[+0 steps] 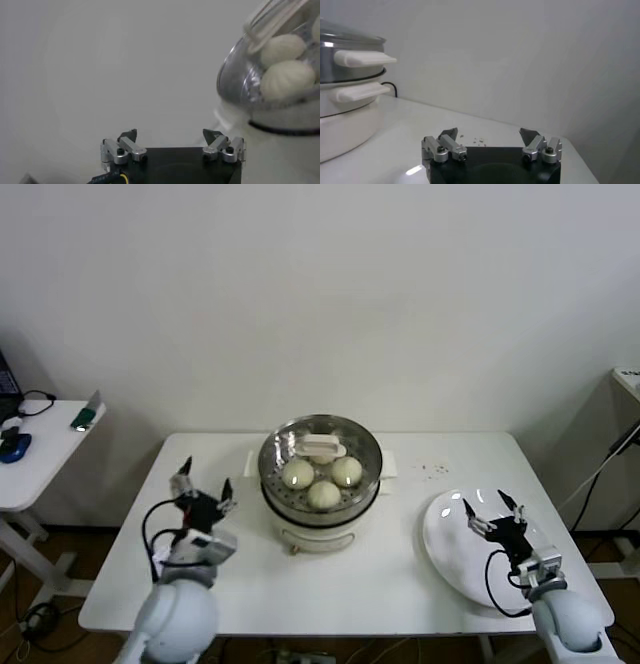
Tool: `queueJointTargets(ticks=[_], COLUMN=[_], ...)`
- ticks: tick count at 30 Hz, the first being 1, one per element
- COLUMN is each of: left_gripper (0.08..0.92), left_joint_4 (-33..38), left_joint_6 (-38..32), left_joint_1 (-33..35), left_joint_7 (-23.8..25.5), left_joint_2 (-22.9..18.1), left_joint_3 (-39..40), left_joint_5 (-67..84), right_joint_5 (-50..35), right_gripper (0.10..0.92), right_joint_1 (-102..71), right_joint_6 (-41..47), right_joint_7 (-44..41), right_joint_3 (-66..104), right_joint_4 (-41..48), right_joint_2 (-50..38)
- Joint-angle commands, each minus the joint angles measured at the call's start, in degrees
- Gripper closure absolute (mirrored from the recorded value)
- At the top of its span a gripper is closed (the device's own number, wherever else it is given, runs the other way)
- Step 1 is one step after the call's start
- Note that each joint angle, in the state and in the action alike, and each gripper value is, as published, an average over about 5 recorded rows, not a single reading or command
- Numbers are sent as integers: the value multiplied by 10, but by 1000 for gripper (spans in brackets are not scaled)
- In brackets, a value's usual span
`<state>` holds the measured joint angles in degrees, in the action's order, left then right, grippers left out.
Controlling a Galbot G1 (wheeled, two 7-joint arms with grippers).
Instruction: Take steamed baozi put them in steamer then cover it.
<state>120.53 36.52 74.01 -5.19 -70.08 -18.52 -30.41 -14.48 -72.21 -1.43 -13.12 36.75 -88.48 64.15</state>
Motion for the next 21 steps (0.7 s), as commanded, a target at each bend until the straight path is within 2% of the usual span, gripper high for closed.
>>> queueJointTargets(ticks=[1,5,9,21], left_gripper=[177,177,177,177], left_joint_4=[-97,-137,-156,-165], left_joint_6=[-522,-553,-550,-531], left_joint_1=[165,172,169,173], left_joint_7=[-43,-41,-44,-46], left_joint_2=[-82,-91,-89,-88], left_joint_3=[-213,-199,-184,-180], left_joint_5=[290,311,322,311], right_joint_5=[-3,1,3,6], right_gripper=[203,203,203,203], right_joint_1=[-21,-34,-42,-36], right_joint_6=[-39,-43,-46,-53], right_joint_7=[-5,-6,-6,-5], right_joint_3=[9,10,12,14], right_joint_4=[-27,-39,-46,-44], right_joint_2=[16,21,25,27])
